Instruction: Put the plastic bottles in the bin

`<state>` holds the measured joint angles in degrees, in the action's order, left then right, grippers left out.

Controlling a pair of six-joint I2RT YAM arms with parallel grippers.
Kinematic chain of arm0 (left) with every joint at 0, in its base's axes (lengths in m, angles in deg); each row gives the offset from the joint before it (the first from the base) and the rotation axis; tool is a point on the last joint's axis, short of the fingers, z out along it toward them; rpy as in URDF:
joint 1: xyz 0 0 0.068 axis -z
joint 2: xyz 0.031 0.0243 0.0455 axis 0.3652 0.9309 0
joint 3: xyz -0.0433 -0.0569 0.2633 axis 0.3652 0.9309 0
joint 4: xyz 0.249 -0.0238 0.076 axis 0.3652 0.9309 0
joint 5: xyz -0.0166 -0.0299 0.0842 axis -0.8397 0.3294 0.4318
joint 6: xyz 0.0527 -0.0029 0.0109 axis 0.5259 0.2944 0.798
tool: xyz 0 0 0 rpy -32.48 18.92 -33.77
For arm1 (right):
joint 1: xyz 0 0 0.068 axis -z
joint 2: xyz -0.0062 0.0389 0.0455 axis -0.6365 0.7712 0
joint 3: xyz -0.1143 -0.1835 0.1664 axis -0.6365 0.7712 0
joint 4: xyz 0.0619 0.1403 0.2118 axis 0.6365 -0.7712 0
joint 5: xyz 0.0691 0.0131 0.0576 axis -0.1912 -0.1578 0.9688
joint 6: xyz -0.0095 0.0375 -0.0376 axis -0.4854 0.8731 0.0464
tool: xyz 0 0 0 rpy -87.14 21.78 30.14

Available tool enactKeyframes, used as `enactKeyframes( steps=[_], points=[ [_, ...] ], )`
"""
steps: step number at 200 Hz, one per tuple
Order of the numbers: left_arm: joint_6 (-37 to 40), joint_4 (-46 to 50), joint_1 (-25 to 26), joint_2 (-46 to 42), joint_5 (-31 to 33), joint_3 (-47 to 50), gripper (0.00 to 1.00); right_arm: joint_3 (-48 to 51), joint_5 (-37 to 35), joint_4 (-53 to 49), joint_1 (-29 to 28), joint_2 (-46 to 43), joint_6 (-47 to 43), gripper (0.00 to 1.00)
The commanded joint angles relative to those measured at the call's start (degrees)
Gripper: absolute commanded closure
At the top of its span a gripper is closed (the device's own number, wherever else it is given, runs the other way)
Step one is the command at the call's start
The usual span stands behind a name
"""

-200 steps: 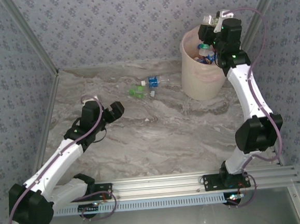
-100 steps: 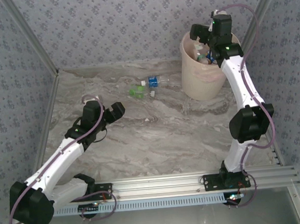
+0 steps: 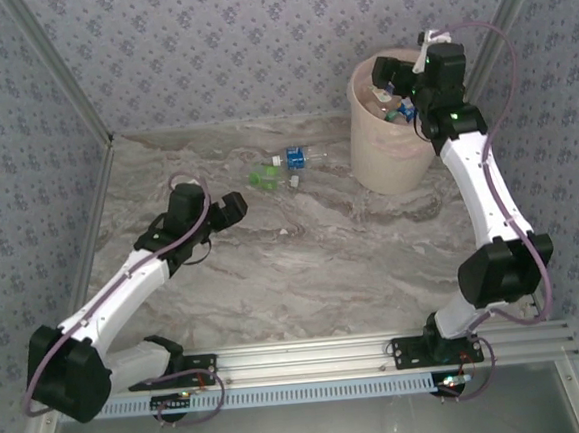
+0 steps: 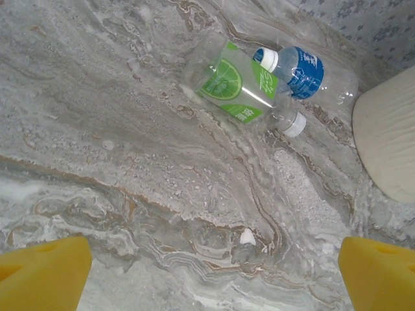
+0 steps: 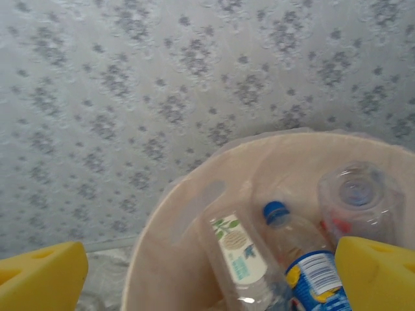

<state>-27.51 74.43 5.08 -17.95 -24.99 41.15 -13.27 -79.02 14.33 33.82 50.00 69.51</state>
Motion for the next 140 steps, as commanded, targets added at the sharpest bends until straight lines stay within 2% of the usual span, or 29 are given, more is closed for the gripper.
enactKeyframes(
  steps=[1,19,69,116,140],
  points=[
    [2.5,1.5,-1.0,5.1,-0.2,-5.6,0.02,4.7,11.0,6.3,-1.3,-5.6,-1.5,0.0],
    [-1.1,3.9,-1.6,11.1,-0.3,-10.6,0.02,9.8,14.3,7.3,-3.5,-9.9,-3.4,0.0],
    [-15.6,11.1,-1.8,29.3,-3.2,-26.5,0.02,26.8,7.1,10.9,-11.7,-21.7,-1.1,0.0],
    [-30.2,14.5,-2.0,40.7,-0.2,-36.2,0.02,37.7,0.2,3.9,-16.3,-31.1,0.0,0.0],
    [-36.6,14.3,-2.3,46.4,-0.7,-40.9,0.02,37.7,-4.2,-3.1,-16.4,-35.0,-2.8,0.0]
  ],
)
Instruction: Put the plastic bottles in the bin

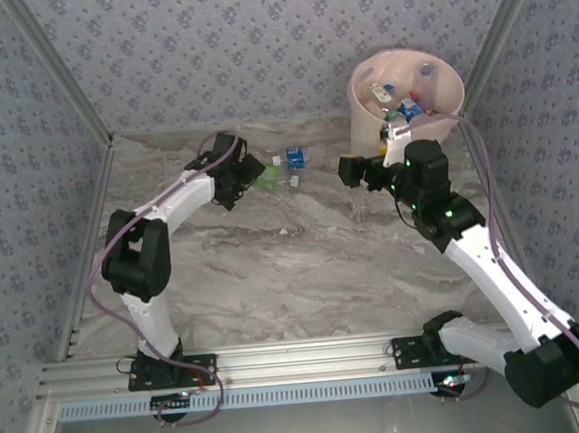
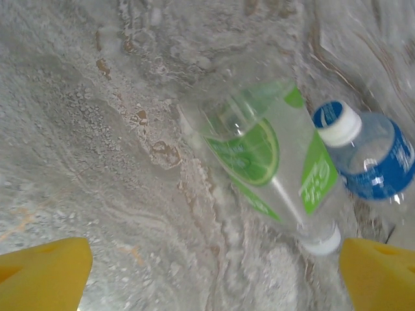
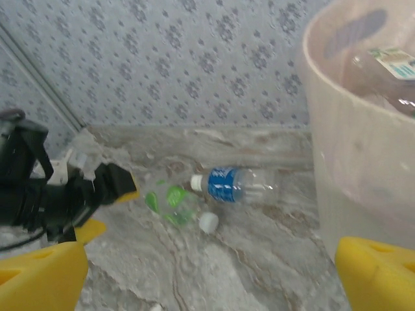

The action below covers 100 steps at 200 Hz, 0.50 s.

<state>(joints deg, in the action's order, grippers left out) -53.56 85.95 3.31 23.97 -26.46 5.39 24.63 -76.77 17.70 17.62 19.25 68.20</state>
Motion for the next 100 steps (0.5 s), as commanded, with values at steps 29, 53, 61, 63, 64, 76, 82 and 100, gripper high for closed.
enactKeyframes(
  steps=[29,53,61,63,64,76,82,100],
  points=[
    [-12.3,5.6,-0.6,11.6,1.3,-14.1,0.02,-0.8,-10.7,-12.3,-0.2,-8.6,-2.6,0.0],
    [-15.9,9.1,-0.6,16.1,4.0,-18.9,0.02,-0.5,-11.9,-13.7,-0.2,-11.1,-3.9,0.0],
    [-17.2,9.0,-0.6,17.0,4.6,-19.6,0.02,-0.9,-12.5,-14.6,-0.2,-11.4,-4.6,0.0],
    [-17.4,8.9,-0.6,17.3,4.8,-19.9,0.02,-1.1,-12.6,-15.0,-0.2,-11.4,-4.9,0.0],
    [-17.5,8.9,-0.6,17.4,4.8,-20.1,0.02,-1.2,-12.7,-15.1,-0.2,-11.5,-5.0,0.0],
    [-18.2,9.9,-0.7,19.3,5.5,-22.5,0.02,-2.3,-13.7,-16.7,-0.2,-11.5,-5.7,0.0],
    [-18.2,10.9,-0.7,20.4,5.6,-24.1,0.02,-2.8,-14.3,-17.5,-0.2,-11.5,-6.0,0.0],
    [-18.3,13.2,-0.7,23.4,5.2,-27.2,0.03,-3.3,-15.3,-18.7,-0.2,-11.5,-6.7,0.0]
  ],
)
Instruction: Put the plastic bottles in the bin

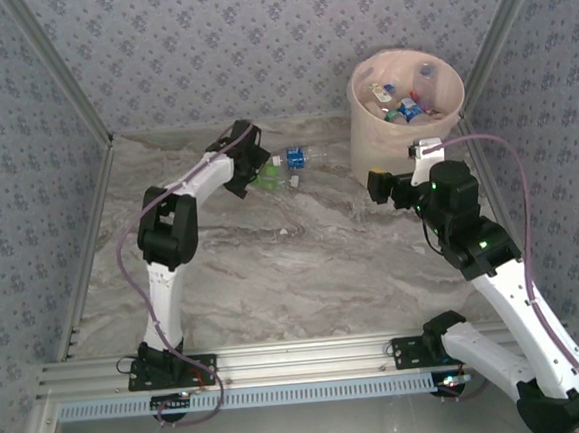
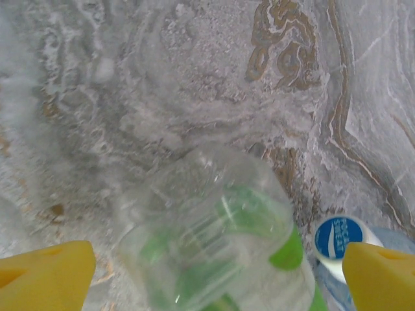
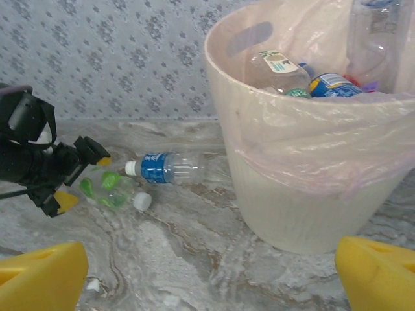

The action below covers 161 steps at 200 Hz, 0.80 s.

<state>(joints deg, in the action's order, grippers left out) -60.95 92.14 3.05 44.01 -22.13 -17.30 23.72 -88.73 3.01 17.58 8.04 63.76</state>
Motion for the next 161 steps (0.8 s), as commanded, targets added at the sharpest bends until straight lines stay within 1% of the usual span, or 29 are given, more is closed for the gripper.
enactKeyframes(
  steps=[1,7,24,39,53,91,106,135,150,161],
  points=[
    [-10.9,7.0,-0.4,3.5,0.8,-4.6,0.03,-2.4,-3.4,-4.1,-0.1,-0.3,-2.3,0.0],
    [-10.9,7.0,-0.3,3.9,0.6,-6.1,0.05,-2.5,-3.7,-4.3,-0.1,-0.4,-2.5,0.0],
    [-11.5,5.3,-0.1,3.9,1.2,-5.2,0.12,-2.3,-4.1,-4.6,-0.2,-0.4,-2.5,0.0],
    [-11.8,3.2,-0.1,3.5,1.6,-1.8,0.19,-2.0,-4.2,-4.4,-0.2,-0.4,-2.6,0.0],
    [-11.5,1.7,-0.1,2.7,2.3,0.1,0.23,-1.7,-4.1,-4.3,-0.2,-0.3,-2.5,0.0],
    [-8.0,-4.6,-0.2,-1.6,4.6,6.6,0.38,-1.4,-4.0,-3.4,-0.2,0.5,-2.5,0.0],
    [-6.3,-5.4,-0.3,-3.2,5.5,8.4,0.39,-1.2,-3.5,-2.5,-0.1,1.2,-2.3,0.0],
    [-0.5,-9.4,-0.2,-6.9,5.6,12.1,0.42,-0.3,-0.5,-0.1,-0.3,3.0,-0.3,0.0],
    [3.5,-12.1,-0.3,-9.7,4.9,15.2,0.43,1.2,2.9,3.3,-0.5,3.4,2.2,0.0],
    [7.3,-16.7,-0.2,-12.7,3.9,19.0,0.43,2.9,6.1,6.9,-0.7,3.6,4.2,0.0]
  ],
)
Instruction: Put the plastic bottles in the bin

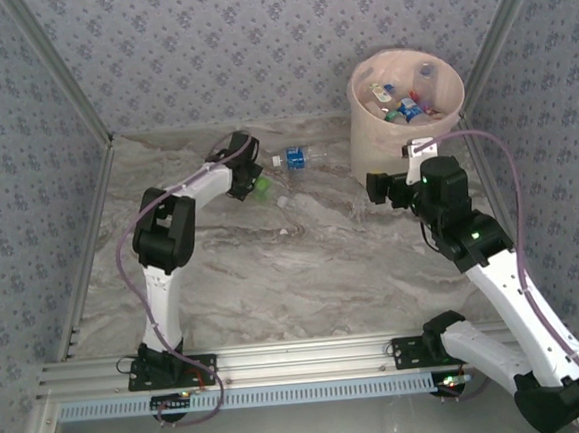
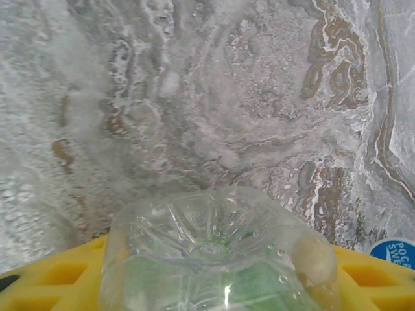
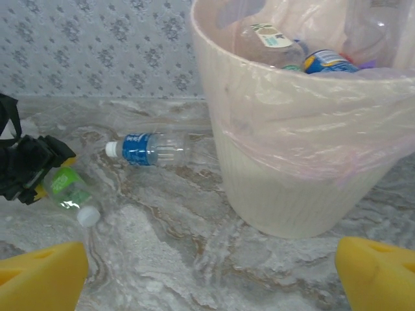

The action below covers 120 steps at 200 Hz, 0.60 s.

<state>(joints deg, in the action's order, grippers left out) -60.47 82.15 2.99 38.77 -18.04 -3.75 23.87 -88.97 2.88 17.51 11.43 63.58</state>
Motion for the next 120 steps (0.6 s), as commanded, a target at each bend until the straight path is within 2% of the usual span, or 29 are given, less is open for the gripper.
enactKeyframes(
  steps=[1,23,39,71,120],
  points=[
    [7.1,-7.1,-0.1,-7.7,-0.3,5.9,0.43,2.9,6.5,7.4,-0.7,0.3,4.6,0.0],
    [12.3,-17.3,0.1,-15.2,-1.0,16.6,0.43,6.9,10.0,15.7,-2.4,1.8,8.3,0.0],
    [15.4,-20.2,0.1,-20.4,-0.8,21.9,0.44,9.1,10.7,21.0,-3.8,3.6,10.8,0.0],
    [22.1,-19.4,0.2,-27.8,-5.5,25.5,0.45,10.8,10.6,29.1,-7.4,8.7,12.3,0.0],
    [28.1,-18.8,1.8,-38.1,-11.3,28.0,0.46,7.5,13.3,32.1,-12.4,17.1,10.0,0.0]
  ],
)
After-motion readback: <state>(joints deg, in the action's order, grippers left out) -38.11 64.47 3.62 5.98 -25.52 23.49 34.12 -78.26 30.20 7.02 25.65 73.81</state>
